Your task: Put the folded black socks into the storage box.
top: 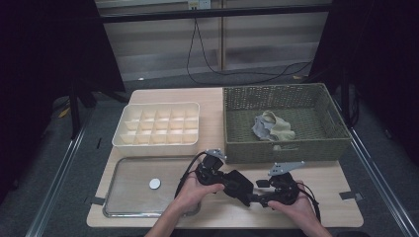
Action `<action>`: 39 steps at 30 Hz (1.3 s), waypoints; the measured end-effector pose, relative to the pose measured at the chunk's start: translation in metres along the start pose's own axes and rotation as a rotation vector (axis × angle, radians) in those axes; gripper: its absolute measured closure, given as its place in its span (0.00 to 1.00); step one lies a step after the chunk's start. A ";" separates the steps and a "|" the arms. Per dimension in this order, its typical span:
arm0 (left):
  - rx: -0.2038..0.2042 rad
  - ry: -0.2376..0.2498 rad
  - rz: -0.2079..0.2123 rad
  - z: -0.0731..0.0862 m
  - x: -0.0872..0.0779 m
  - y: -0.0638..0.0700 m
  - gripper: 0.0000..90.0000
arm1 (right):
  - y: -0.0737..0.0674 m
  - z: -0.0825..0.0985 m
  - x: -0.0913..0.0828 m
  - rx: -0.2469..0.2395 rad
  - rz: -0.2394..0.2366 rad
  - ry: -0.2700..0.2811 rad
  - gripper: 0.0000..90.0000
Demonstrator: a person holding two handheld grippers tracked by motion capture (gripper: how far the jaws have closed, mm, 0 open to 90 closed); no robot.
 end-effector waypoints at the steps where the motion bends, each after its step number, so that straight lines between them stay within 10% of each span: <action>1: 0.011 -0.004 -0.010 -0.001 -0.002 0.000 0.68 | 0.000 0.000 -0.001 -0.005 0.003 0.003 0.35; 39: 0.062 -0.049 -0.192 -0.030 -0.085 -0.006 0.67 | 0.009 0.001 -0.007 0.030 0.025 0.001 0.30</action>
Point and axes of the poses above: each handheld gripper's, and its own axes: x roughly forward along the jaws, z roughly out of its underside, y roughly to its right, the point moved 1 cm from there along x, roughly forward along the jaws, and after that the axes turned 10 degrees about -x, right-handed, at the moved point
